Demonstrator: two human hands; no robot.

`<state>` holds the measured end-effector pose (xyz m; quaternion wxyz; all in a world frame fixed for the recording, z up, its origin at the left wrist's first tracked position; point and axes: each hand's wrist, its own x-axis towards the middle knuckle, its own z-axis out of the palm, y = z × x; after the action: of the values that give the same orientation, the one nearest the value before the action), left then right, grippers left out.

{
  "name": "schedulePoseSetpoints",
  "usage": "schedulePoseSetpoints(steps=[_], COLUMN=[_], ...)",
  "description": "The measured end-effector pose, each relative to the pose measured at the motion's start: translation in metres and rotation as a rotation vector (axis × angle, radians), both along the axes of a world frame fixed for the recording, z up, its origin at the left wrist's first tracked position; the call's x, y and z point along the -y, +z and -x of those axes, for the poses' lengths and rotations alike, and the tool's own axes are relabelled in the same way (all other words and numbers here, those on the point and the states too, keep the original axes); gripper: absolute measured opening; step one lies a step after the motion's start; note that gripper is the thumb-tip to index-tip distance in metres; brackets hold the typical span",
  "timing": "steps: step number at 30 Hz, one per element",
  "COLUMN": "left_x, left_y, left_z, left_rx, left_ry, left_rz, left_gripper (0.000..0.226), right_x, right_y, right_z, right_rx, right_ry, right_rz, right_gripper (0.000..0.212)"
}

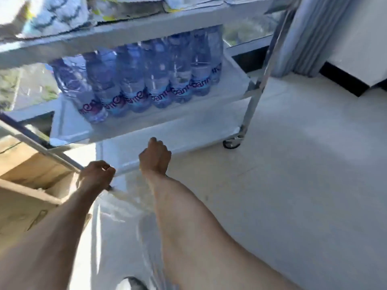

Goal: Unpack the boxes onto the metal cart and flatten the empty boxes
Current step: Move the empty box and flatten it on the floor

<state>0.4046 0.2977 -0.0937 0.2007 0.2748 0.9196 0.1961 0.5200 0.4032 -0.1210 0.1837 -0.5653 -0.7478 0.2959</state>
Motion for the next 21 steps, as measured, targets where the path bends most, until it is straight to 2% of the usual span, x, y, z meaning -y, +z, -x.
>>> schedulePoseSetpoints(steps=[2, 6, 11, 15, 18, 21], left_x=[-0.023, -0.083, -0.187, -0.226, -0.245, -0.247], left_y=[-0.004, -0.018, -0.048, -0.077, -0.1, -0.127], left_z=[-0.016, -0.052, -0.143, -0.227, -0.265, -0.292], left_rx=[0.091, 0.146, 0.117, 0.056, 0.067, 0.084], left_ry=[-0.043, -0.192, -0.493, -0.772, -0.836, -0.864], left_rz=[0.032, 0.018, 0.072, 0.096, 0.144, 0.191], left_gripper=[0.008, 0.023, 0.01, 0.009, 0.022, 0.026], right_x=[-0.023, -0.055, -0.094, -0.087, -0.071, -0.055], right_y=[-0.005, -0.015, -0.042, -0.094, -0.131, -0.145], right_z=[-0.04, -0.11, -0.203, -0.27, -0.291, -0.299], right_rx=[-0.008, -0.034, 0.007, 0.052, 0.063, 0.07], right_ry=[-0.098, -0.305, -0.525, -0.806, -0.925, -0.928], right_rz=[0.041, 0.133, 0.138, 0.348, 0.465, 0.524], right_gripper=[0.027, 0.034, 0.033, 0.035, 0.034, 0.044])
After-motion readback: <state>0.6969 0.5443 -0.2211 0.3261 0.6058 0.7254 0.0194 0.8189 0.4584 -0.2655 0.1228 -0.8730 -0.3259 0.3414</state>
